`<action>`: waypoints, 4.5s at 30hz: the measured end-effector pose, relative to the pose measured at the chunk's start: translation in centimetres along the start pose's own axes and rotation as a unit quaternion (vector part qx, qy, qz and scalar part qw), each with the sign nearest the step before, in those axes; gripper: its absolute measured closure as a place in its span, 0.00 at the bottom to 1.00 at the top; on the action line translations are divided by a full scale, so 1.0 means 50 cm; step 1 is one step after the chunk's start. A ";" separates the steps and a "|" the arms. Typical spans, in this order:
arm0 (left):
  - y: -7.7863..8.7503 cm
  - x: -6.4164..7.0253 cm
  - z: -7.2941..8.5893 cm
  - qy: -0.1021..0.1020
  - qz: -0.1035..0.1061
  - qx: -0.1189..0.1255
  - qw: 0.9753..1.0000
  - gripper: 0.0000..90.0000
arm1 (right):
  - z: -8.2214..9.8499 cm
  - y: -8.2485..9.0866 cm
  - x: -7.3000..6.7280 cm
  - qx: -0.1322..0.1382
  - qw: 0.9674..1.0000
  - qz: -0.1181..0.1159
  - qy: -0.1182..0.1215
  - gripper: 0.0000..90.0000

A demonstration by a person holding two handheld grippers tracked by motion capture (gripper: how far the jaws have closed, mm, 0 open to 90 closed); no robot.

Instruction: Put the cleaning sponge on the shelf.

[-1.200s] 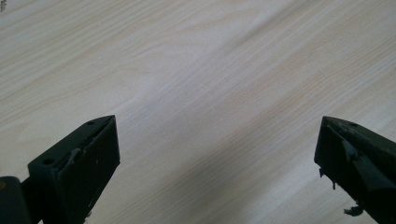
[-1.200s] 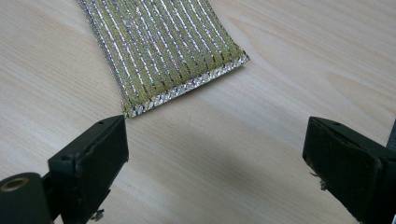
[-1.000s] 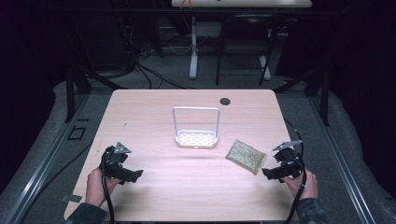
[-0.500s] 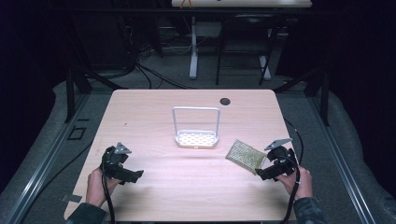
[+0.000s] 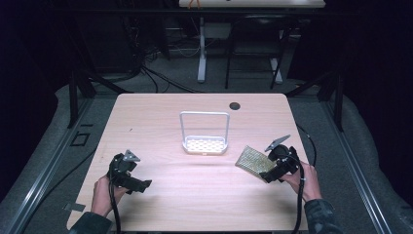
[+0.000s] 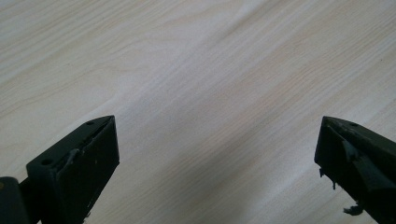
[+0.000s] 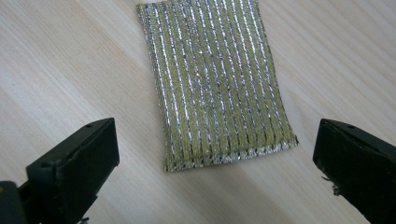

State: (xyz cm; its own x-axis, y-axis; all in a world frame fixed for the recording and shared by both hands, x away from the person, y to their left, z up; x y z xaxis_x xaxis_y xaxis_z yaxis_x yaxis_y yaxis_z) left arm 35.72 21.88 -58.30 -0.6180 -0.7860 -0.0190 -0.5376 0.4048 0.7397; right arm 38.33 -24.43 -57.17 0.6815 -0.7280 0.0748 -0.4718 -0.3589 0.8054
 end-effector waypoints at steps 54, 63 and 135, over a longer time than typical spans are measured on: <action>-0.012 0.013 0.002 -0.004 0.028 -0.017 0.999 0.00 | -0.019 -0.087 0.032 -0.053 0.998 -0.022 0.008 0.41; -0.013 0.014 0.002 -0.007 0.028 -0.019 0.999 0.00 | -0.017 -0.070 0.026 -0.053 0.999 -0.013 -0.002 0.40; -0.017 0.015 0.015 0.000 0.007 -0.045 0.999 0.00 | -0.133 -0.051 -0.130 0.005 0.999 -0.032 -0.005 0.45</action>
State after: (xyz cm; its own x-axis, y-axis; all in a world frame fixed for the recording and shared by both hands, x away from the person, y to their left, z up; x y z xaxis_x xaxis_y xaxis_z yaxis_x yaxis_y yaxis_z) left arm 35.28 21.28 -59.46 -0.6249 -0.7807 -0.0081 -0.4748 0.3718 0.7977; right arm 38.83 -14.88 -55.81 0.7052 -0.7088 0.0178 -0.4327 -0.4104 0.8027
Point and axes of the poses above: each handheld gripper's, and its own axes: y roughly backward along the jaws, z roughly out of its underside, x roughly to its right, the point moved 6 cm from there along -y, roughly forward along the jaws, and after that the axes turned 10 degrees about x, right-handed, at the moved point
